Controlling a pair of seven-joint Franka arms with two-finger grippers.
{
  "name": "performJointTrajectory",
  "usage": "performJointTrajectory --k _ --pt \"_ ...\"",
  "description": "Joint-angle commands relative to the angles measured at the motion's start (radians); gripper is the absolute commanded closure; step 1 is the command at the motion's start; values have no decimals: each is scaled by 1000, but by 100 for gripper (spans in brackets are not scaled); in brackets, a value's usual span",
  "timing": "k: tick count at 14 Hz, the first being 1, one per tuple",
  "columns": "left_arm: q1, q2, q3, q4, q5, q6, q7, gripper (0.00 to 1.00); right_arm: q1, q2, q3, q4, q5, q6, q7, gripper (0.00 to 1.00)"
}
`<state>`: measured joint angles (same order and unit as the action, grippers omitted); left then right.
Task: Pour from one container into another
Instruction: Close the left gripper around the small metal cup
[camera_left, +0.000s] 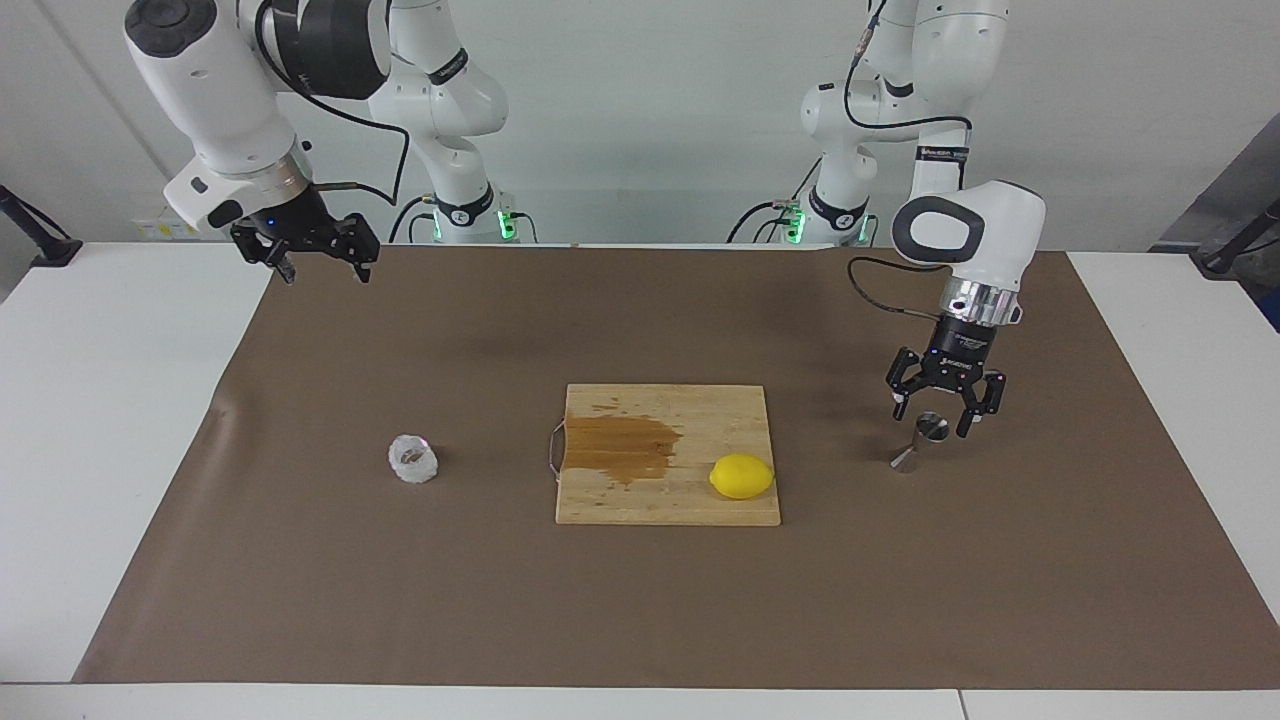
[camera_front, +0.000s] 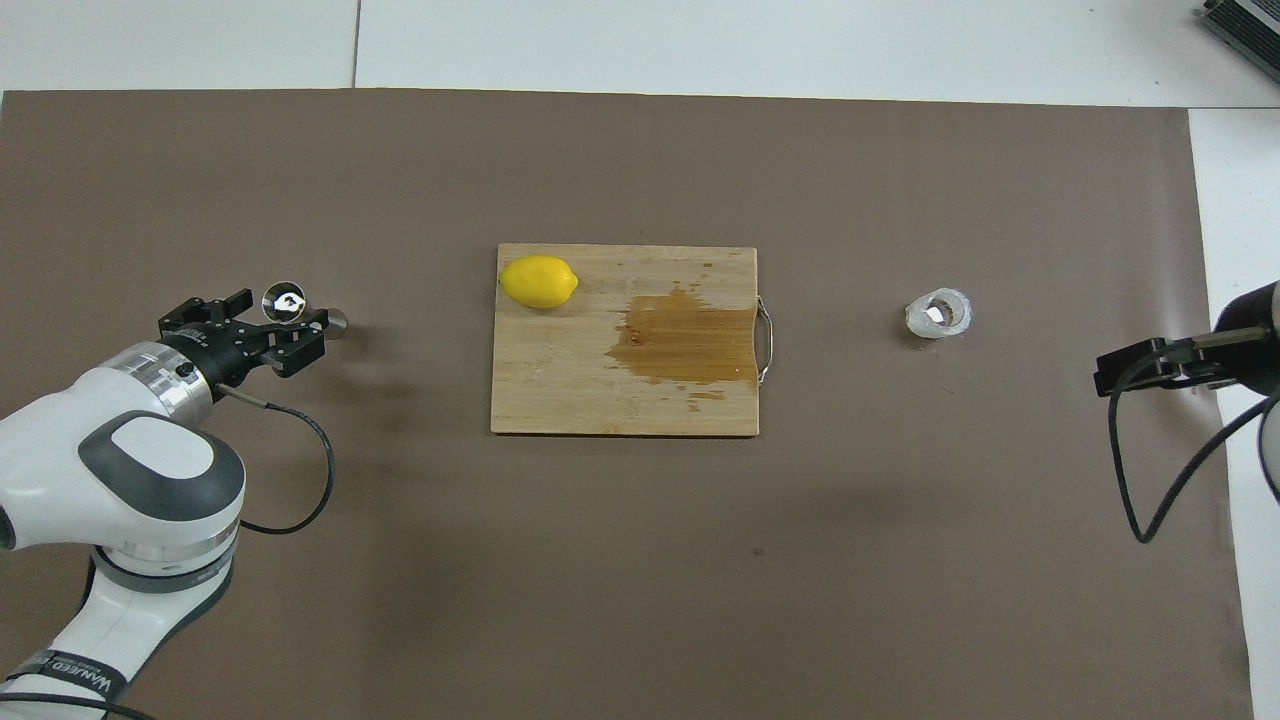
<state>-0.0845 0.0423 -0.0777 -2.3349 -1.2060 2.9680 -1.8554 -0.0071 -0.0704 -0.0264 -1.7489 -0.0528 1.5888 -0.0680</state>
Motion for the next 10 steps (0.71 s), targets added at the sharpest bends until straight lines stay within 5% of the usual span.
performJointTrajectory --k 1,4,10 --pt "-14 14 6 14 -26 20 1 0 -11 -9 8 0 -9 0 11 0" --pt "-17 14 6 19 -26 22 8 7 -11 -9 8 0 -9 0 11 0" --pt "-18 16 6 19 -26 23 12 37 -11 -9 8 0 -9 0 11 0"
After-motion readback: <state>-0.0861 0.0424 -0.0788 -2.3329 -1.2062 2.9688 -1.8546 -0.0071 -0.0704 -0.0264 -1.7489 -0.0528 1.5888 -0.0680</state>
